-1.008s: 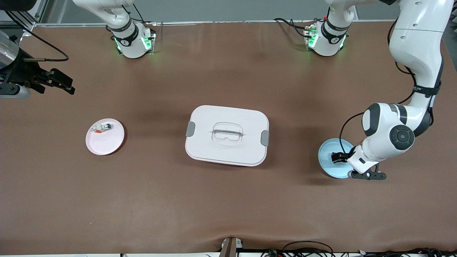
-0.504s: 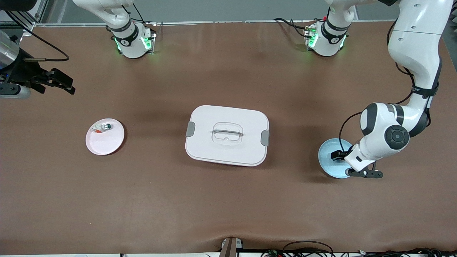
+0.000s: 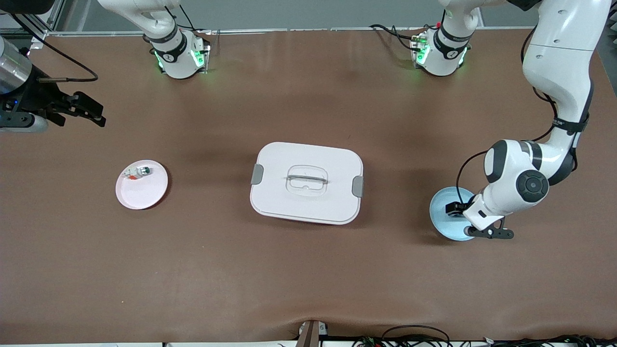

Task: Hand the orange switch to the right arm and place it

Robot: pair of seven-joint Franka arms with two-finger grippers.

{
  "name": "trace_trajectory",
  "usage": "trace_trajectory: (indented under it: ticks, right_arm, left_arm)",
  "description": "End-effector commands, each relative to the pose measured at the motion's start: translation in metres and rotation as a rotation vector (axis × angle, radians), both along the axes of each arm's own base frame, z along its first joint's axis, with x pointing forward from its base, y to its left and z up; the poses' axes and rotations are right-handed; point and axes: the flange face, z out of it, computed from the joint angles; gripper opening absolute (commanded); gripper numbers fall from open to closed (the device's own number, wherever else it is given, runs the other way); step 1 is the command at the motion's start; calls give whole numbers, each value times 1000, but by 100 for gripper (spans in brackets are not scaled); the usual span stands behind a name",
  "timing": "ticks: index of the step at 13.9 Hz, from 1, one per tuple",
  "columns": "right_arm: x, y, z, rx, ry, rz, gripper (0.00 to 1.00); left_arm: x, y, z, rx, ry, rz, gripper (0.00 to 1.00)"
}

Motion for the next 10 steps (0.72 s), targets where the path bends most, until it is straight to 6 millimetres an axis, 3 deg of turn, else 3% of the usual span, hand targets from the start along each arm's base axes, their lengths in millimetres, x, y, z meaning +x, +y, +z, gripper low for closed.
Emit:
trace_trajectory:
  ticks: [1,10]
  right_arm:
    - [-7,-4,3,9,-9,-9,100]
    - [-7,-4,2,10,-2,-9,100]
  left_arm:
    - [-5,2,-7,3,-12,-26,100]
    - [-7,1,-18,0,0,-26,100]
